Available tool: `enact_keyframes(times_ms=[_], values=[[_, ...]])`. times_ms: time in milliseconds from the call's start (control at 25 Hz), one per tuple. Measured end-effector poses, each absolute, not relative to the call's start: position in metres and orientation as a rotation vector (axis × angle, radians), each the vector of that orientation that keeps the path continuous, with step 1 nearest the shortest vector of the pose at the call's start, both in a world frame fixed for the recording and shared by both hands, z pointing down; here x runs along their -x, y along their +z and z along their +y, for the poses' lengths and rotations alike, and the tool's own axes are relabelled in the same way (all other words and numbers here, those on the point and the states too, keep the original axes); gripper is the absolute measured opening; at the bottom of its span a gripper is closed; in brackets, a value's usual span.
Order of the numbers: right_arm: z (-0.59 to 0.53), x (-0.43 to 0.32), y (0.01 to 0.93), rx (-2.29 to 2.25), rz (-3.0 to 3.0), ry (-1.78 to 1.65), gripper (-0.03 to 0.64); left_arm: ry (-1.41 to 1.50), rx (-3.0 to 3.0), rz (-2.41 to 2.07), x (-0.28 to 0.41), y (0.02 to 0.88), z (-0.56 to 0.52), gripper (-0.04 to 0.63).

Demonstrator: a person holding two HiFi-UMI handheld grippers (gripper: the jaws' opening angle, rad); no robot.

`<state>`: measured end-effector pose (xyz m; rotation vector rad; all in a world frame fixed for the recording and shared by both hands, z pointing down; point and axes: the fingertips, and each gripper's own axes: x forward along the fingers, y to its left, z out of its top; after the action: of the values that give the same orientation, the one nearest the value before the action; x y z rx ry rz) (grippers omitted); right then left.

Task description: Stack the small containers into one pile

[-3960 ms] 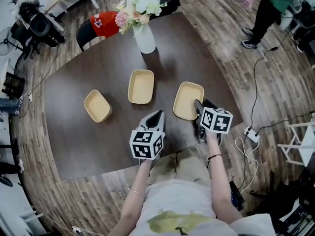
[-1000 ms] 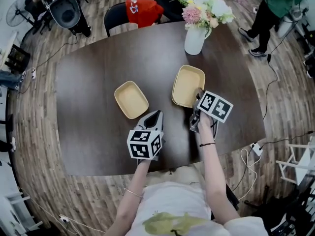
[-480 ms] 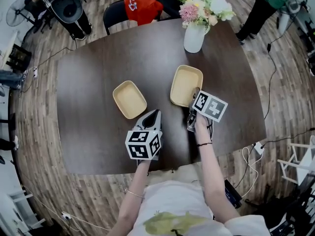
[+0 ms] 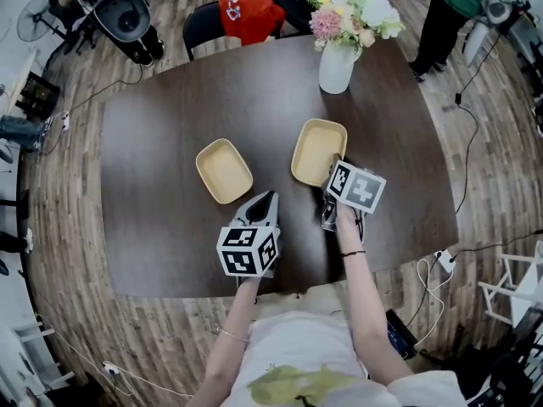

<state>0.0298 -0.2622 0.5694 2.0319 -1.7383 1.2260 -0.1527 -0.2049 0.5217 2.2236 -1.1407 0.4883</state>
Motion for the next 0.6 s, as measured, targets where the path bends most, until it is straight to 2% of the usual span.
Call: enact_keyframes(times_ms=[80, 160, 200, 520, 600], values=[[-0.264, -0.031, 0.567, -2.037, -1.752, 1.19, 0.056, 0.482, -2.219, -1.157, 0.153, 0.521, -0.205, 0.025], [-0.266, -0.032, 0.562, -2.036, -1.773, 1.161, 0.114, 0.472, -2.214, -1.177, 0.155, 0.519, -0.204, 0.025], [-0.266, -0.031, 0.56, -2.033, -1.787, 1.15, 0.118, 0.467, -2.213, -1.187, 0.156, 0.518, -0.204, 0.025], [-0.271, -0.003, 0.526, -1.924, -1.992, 0.924, 0.117, 0.399, -2.194, -1.282, 0.168, 0.507, -0.194, 0.025], [-0.273, 0.012, 0.522, -1.871, -2.035, 0.877, 0.081, 0.384, -2.179, -1.307, 0.175, 0.507, -0.192, 0.025]])
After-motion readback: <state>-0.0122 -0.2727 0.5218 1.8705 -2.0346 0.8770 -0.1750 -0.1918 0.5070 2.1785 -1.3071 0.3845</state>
